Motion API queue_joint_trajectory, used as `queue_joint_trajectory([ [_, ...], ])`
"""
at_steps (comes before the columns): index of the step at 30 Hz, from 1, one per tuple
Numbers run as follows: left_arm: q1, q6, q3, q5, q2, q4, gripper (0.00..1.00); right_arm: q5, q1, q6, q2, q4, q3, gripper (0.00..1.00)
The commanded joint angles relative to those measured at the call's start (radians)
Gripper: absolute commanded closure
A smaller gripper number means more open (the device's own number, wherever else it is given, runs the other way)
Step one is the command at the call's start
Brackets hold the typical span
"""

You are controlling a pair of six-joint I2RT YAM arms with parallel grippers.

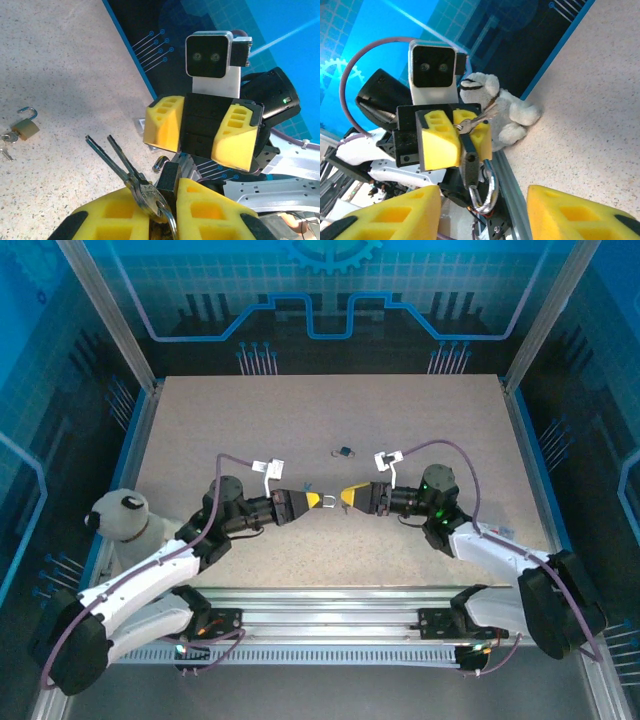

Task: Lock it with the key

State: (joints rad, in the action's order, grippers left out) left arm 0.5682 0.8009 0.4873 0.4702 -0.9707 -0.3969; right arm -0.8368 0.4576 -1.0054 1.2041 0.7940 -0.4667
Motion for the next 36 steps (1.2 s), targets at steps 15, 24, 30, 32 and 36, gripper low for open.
queue_joint_trajectory([
  [15,-0.01,0.033,0.039,0.039,-0.071,-0.137,1.0,0.018,0.025,0.154,-0.043,-0.134,-0.011,0.54],
  [24,-0.01,0.047,0.028,0.044,-0.071,-0.161,1.0,0.021,0.037,0.152,-0.034,-0.113,-0.006,0.55],
  [30,-0.008,0.058,0.019,0.051,-0.077,-0.182,1.0,0.029,0.045,0.15,-0.037,-0.091,-0.002,0.6],
  [32,-0.009,0.064,0.014,0.054,-0.081,-0.194,1.0,0.031,0.047,0.149,-0.04,-0.085,0.0,0.61],
  [36,-0.009,0.076,0.01,0.061,-0.088,-0.211,1.0,0.034,0.058,0.148,-0.044,-0.07,0.003,0.63],
])
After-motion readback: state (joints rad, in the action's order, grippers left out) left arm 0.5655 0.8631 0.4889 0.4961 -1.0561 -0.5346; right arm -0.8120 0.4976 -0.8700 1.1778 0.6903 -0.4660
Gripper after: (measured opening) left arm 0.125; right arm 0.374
